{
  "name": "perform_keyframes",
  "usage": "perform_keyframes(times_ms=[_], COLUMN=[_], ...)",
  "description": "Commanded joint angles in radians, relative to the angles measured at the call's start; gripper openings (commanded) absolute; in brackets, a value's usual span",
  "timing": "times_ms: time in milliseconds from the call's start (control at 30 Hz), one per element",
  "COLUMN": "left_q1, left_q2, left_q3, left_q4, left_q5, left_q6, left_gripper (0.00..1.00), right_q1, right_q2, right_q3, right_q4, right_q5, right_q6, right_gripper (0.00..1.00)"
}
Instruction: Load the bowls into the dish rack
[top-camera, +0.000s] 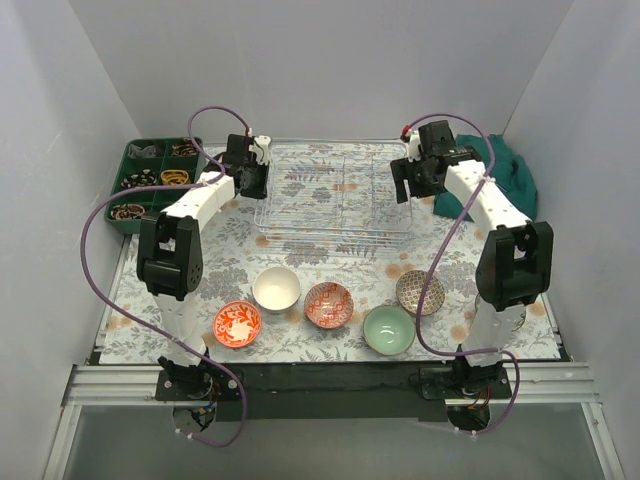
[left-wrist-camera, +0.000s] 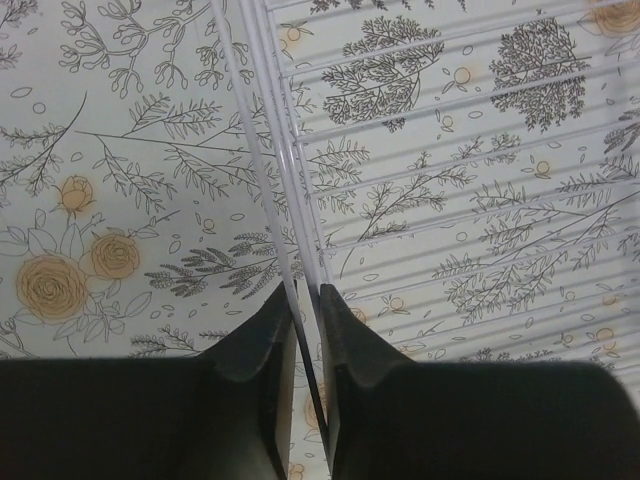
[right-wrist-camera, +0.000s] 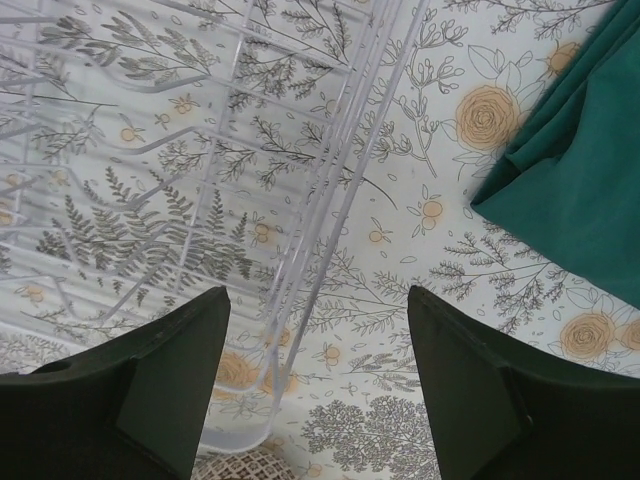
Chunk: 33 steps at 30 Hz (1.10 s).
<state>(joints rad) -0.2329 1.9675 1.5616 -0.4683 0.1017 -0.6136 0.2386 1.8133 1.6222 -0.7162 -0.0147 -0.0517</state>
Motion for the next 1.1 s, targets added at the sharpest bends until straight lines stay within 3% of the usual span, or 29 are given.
perform_keyframes(times_ms=[0,67,167,267,300,367,433,467,533,667,733,767,800,833,900,1000,1067], left_q1=[0.000,0.000,0.000,0.000,-0.002,-0.002,-0.006,-0.011,-0.028,-0.065,-0.083,-0.085,-0.086,-0.086,-0.086,-0.086,-0.086], left_q2=[-0.036,-0.042,-0.051,-0.064,-0.068,-0.087,-0.102,-0.116,-0.137,-0.208,-0.246,-0.255,-0.265,-0.280,-0.295,-0.328,-0.352], left_q3=[0.022,0.006,-0.012,-0.021,-0.024,-0.035,-0.043,-0.046,-0.067,-0.112,-0.124,-0.126,-0.126,-0.120,-0.115,-0.115,-0.117], left_q4=[-0.016,-0.018,-0.021,-0.033,-0.039,-0.047,-0.061,-0.066,-0.082,-0.086,-0.086,-0.087,-0.087,-0.090,-0.095,-0.096,-0.099], left_q5=[0.013,0.015,0.021,0.032,0.033,0.055,0.075,0.084,0.125,0.205,0.204,0.198,0.190,0.179,0.144,0.096,0.081], left_q6=[-0.009,-0.014,-0.031,-0.051,-0.060,-0.069,-0.071,-0.072,-0.071,-0.071,-0.067,-0.066,-0.066,-0.064,-0.045,-0.012,-0.002], left_gripper=[0.06,0.02,0.00,0.00,0.00,0.00,0.01,0.09,0.40,0.57,0.58,0.60,0.61,0.61,0.63,0.65,0.66], right_q1=[-0.002,-0.001,0.001,-0.001,-0.001,-0.001,-0.001,-0.005,-0.012,-0.028,-0.028,-0.028,-0.028,-0.028,-0.030,-0.032,-0.030], right_q2=[0.059,0.076,0.116,0.158,0.178,0.198,0.237,0.256,0.313,0.403,0.432,0.435,0.425,0.413,0.358,0.238,0.175], right_q3=[0.036,0.045,0.073,0.117,0.131,0.186,0.234,0.292,0.352,0.490,0.544,0.554,0.562,0.564,0.553,0.486,0.423], right_q4=[-0.005,-0.003,-0.003,-0.002,0.000,0.004,0.011,0.014,0.023,0.050,0.076,0.086,0.093,0.101,0.106,0.098,0.078], right_q5=[0.059,0.048,0.030,0.027,0.036,0.071,0.100,0.113,0.122,0.107,0.131,0.145,0.160,0.170,0.185,0.121,-0.025], right_q6=[-0.005,-0.008,-0.014,-0.020,-0.020,-0.031,-0.054,-0.078,-0.091,-0.106,-0.108,-0.106,-0.102,-0.102,-0.102,-0.102,-0.102], right_gripper=[0.78,0.74,0.61,0.30,0.12,0.01,0.01,0.01,0.01,0.01,0.13,0.23,0.42,0.49,0.59,0.60,0.61])
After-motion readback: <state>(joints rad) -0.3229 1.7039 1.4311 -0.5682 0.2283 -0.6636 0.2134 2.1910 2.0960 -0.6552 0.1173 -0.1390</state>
